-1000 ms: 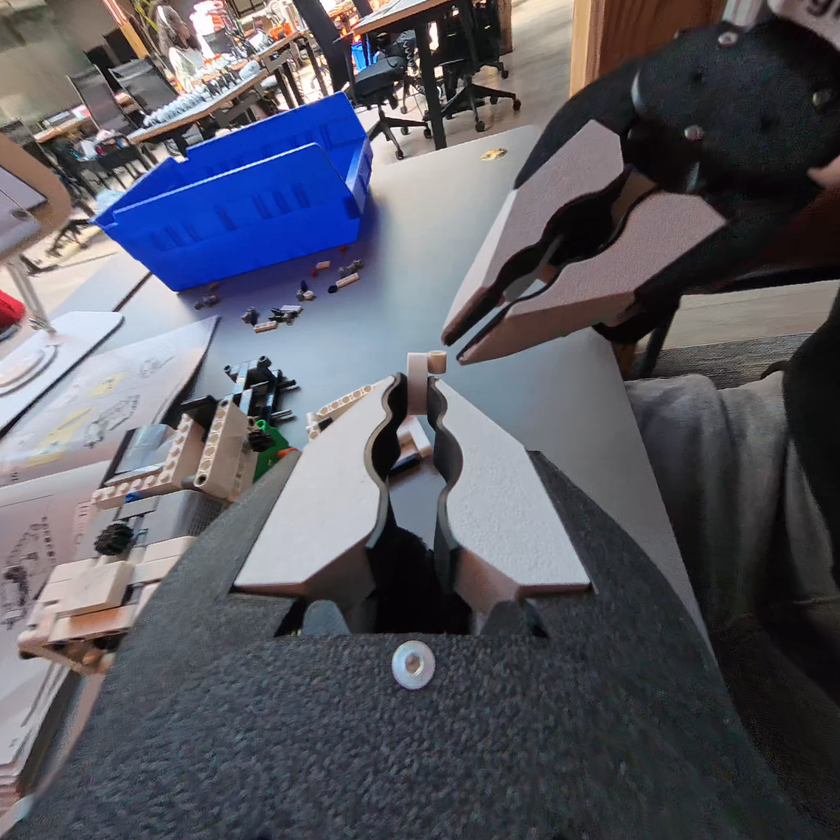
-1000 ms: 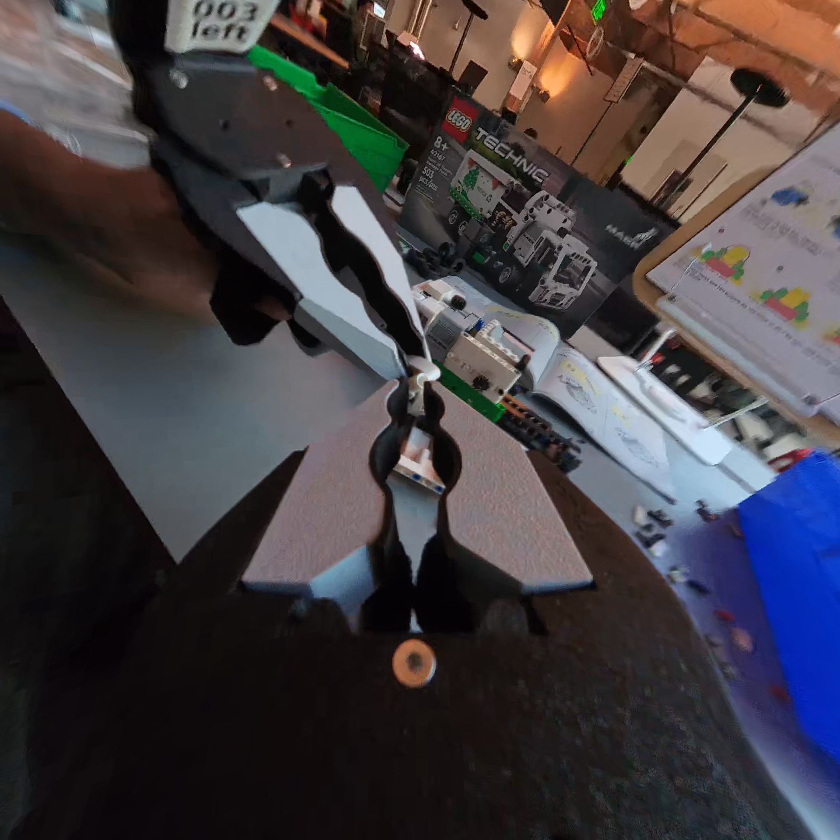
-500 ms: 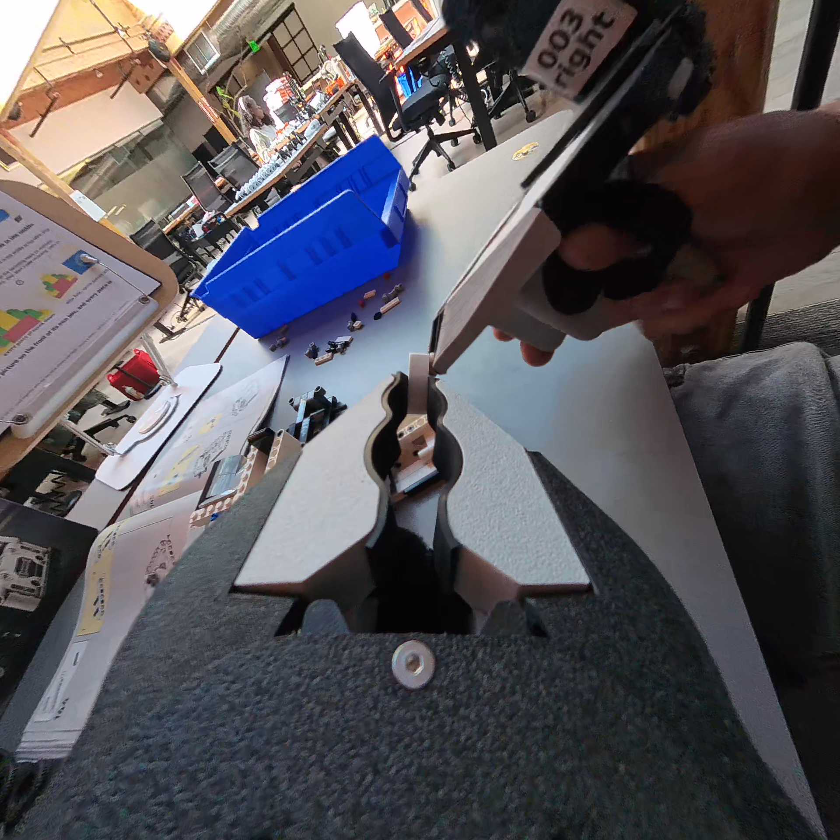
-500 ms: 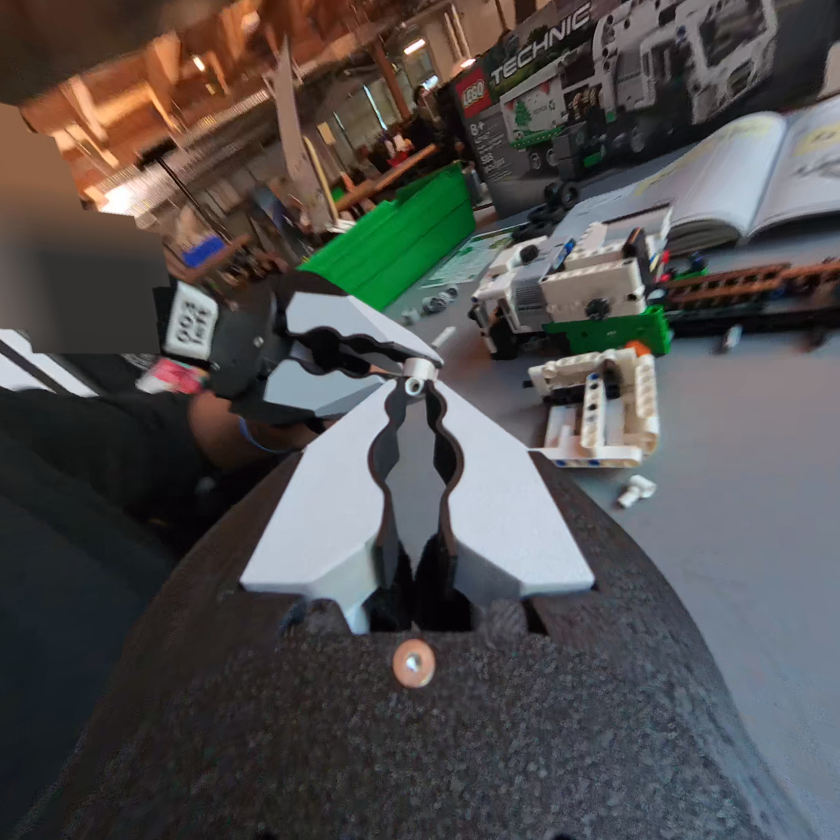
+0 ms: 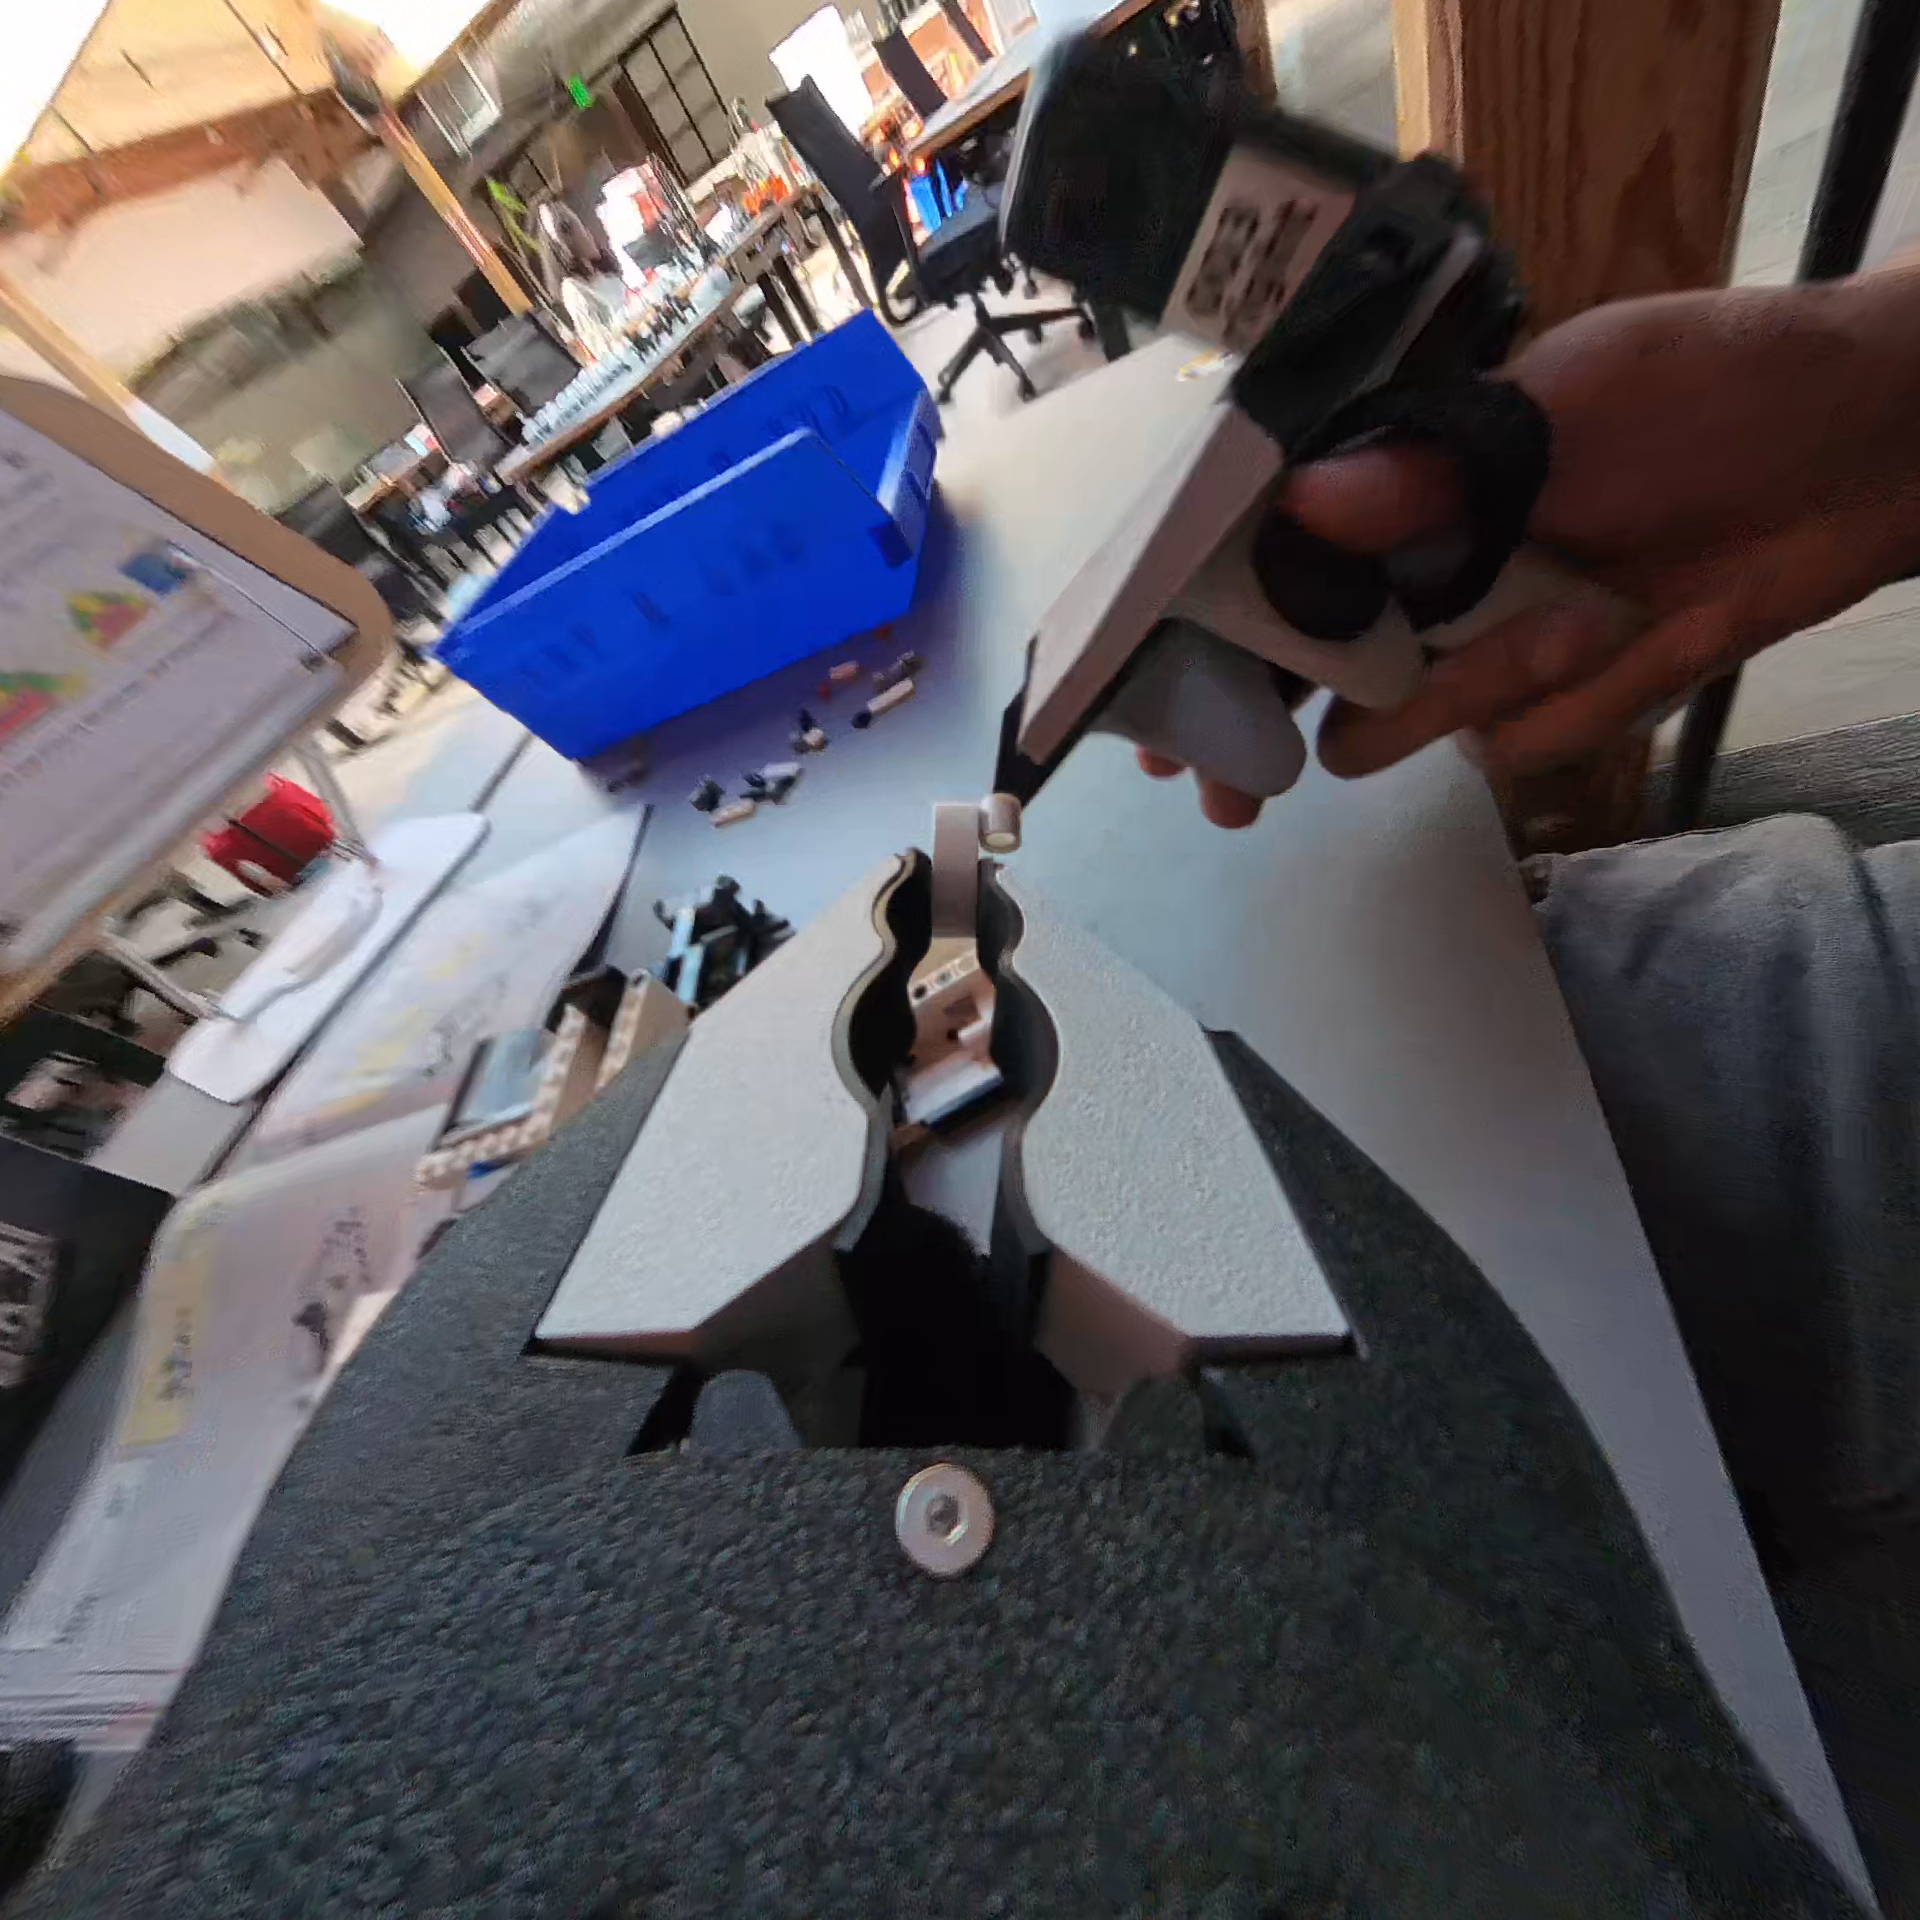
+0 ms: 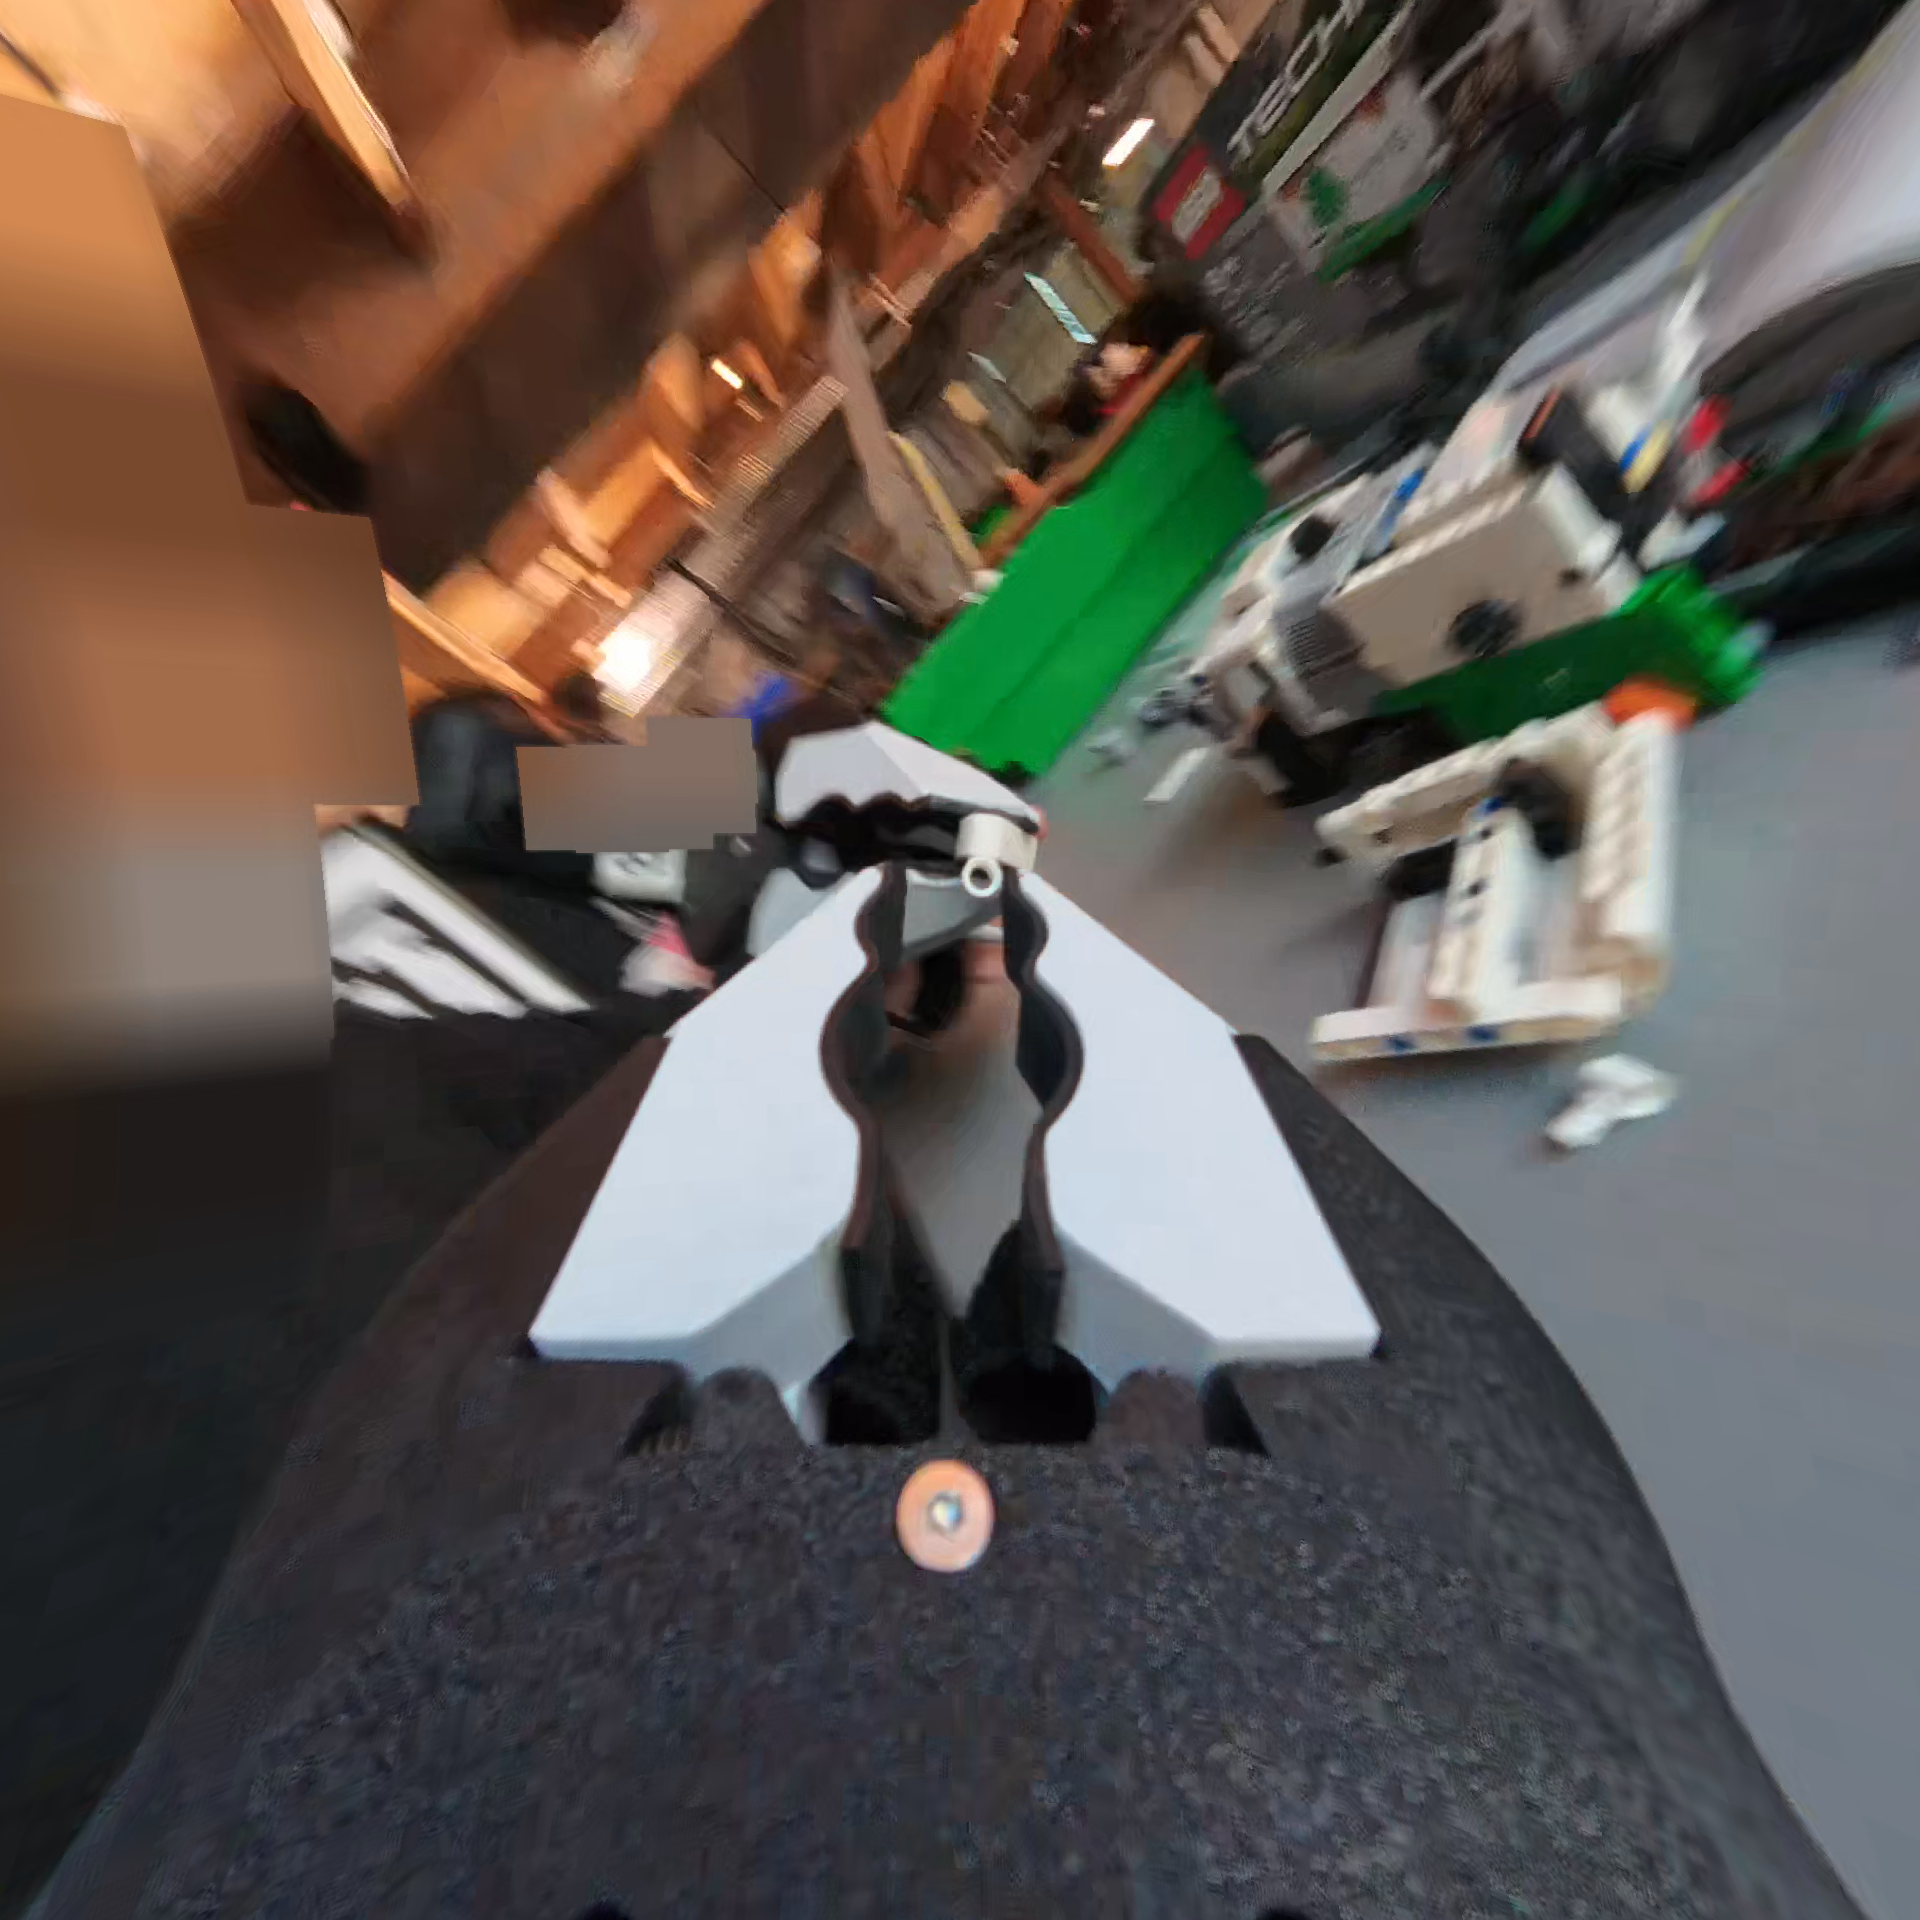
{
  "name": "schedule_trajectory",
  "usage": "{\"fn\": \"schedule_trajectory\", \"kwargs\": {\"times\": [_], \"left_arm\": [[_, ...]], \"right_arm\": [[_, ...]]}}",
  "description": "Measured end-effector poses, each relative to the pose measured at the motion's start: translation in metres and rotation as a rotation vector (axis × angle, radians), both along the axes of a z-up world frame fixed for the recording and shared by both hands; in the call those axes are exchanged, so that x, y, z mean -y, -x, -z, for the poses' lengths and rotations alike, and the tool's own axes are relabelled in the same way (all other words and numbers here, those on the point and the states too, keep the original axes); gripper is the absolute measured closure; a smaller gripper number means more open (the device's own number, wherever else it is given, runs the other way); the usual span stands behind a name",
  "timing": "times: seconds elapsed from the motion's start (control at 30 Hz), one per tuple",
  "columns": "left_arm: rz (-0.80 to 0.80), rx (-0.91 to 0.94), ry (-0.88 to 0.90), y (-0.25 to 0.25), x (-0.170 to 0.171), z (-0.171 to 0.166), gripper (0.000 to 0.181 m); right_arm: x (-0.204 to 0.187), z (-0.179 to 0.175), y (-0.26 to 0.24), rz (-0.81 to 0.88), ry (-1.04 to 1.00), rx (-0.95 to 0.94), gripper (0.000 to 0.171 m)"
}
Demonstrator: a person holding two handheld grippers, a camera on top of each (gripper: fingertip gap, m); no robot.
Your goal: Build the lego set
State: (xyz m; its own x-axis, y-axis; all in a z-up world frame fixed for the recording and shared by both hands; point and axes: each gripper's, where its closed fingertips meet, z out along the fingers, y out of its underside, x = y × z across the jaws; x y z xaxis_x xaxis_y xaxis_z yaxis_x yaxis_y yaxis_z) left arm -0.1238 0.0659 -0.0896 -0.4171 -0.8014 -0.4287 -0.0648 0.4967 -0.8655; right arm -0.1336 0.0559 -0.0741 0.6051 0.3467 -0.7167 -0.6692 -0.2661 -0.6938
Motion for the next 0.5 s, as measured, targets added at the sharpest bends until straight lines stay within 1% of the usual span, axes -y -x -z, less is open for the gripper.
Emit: {"fn": "schedule_trajectory", "kwargs": {"times": [0.03, 0.13, 0.17, 0.2, 0.23, 0.27, 0.33, 0.4, 0.5], "left_arm": [[0.002, -0.056, 0.061, -0.002, -0.002, 0.005, 0.174], [0.027, -0.207, 0.247, -0.005, -0.006, 0.017, 0.174], [0.034, -0.25, 0.297, -0.006, -0.006, 0.021, 0.174], [0.041, -0.294, 0.34, -0.005, -0.006, 0.025, 0.173], [0.05, -0.321, 0.383, -0.005, -0.005, 0.027, 0.174], [0.066, -0.344, 0.418, -0.004, -0.003, 0.028, 0.173], [0.079, -0.367, 0.443, -0.004, -0.002, 0.029, 0.173], [0.083, -0.379, 0.433, -0.003, -0.001, 0.032, 0.173], [0.085, -0.399, 0.394, -0.001, 0.001, 0.037, 0.173]], "right_arm": [[0.0, 0.004, -0.003, 0.064, 0.008, 0.212, 0.152], [0.003, 0.005, -0.017, 0.295, 0.017, 0.895, 0.15], [0.003, 0.003, -0.017, 0.344, 0.014, 1.103, 0.151], [0.003, 0.003, -0.015, 0.373, 0.004, 1.281, 0.153], [0.002, 0.006, -0.012, 0.38, -0.004, 1.421, 0.154], [0.0, 0.011, -0.009, 0.373, 0.002, 1.516, 0.153], [-0.005, 0.023, -0.006, 0.341, 0.019, 1.603, 0.153], [-0.008, 0.034, -0.005, 0.315, 0.041, 1.685, 0.154], [-0.008, 0.039, -0.007, 0.319, 0.043, 1.797, 0.158]]}}
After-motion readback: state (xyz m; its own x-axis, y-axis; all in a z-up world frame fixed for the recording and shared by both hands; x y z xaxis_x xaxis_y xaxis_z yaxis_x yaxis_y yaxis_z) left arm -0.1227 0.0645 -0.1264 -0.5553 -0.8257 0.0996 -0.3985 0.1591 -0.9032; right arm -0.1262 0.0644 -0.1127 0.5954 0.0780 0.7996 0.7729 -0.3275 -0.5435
